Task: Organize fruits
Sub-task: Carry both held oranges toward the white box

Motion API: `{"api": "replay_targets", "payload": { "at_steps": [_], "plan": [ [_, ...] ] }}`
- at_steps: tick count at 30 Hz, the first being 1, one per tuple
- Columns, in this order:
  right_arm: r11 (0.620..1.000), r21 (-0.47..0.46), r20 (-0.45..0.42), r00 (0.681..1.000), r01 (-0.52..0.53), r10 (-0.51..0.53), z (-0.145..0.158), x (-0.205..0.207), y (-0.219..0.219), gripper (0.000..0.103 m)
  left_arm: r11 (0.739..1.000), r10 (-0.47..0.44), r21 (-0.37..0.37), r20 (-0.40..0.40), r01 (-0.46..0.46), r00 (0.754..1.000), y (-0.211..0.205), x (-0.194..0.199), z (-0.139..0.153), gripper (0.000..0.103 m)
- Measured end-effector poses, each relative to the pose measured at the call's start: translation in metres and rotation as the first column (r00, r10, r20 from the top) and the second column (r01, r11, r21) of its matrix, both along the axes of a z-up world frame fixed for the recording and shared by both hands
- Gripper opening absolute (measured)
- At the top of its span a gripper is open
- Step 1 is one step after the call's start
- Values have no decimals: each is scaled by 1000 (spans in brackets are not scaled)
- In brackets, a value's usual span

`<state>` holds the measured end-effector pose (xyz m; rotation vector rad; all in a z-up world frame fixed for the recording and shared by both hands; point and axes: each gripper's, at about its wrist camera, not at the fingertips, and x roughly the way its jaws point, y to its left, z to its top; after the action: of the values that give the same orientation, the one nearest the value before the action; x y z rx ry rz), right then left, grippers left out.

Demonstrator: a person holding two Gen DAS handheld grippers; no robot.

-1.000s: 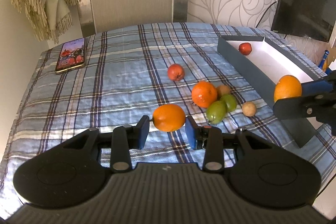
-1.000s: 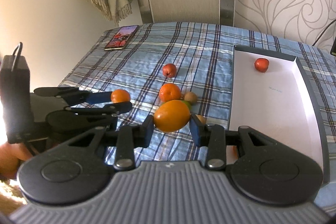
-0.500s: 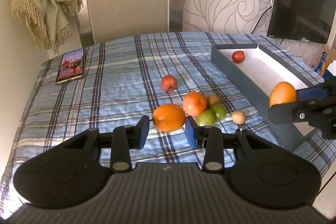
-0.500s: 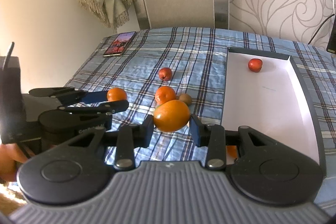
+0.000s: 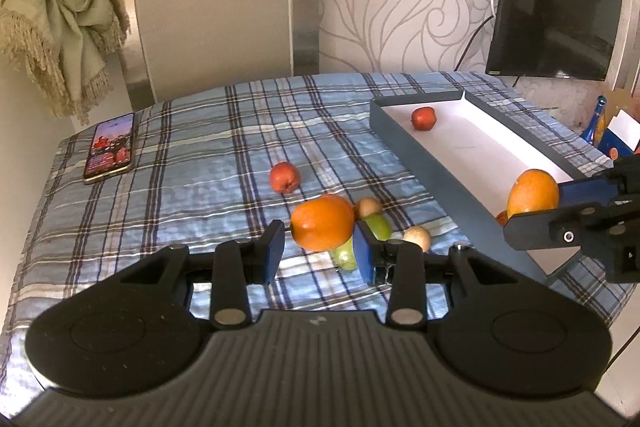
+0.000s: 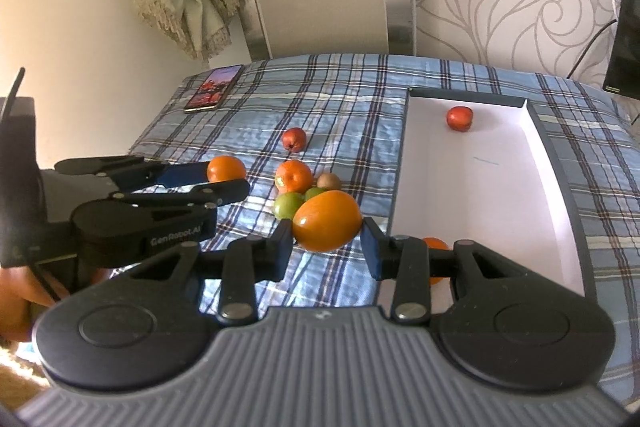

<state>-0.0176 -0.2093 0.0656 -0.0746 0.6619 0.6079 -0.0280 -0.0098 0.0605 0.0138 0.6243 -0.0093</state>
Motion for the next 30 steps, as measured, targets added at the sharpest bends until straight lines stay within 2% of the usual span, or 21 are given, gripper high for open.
{"api": "replay_targets", "payload": {
  "at_steps": [16,30],
  "plan": [
    [999,2,25,999,42,-42,6,-8,-20,40,999,-49,-7,30,49,998,-18,2,6,43],
    [994,11,45,993,107,-108,10,-13,-37,40,992,-127,1,58,127,990,-39,11,13,43]
  ]
}}
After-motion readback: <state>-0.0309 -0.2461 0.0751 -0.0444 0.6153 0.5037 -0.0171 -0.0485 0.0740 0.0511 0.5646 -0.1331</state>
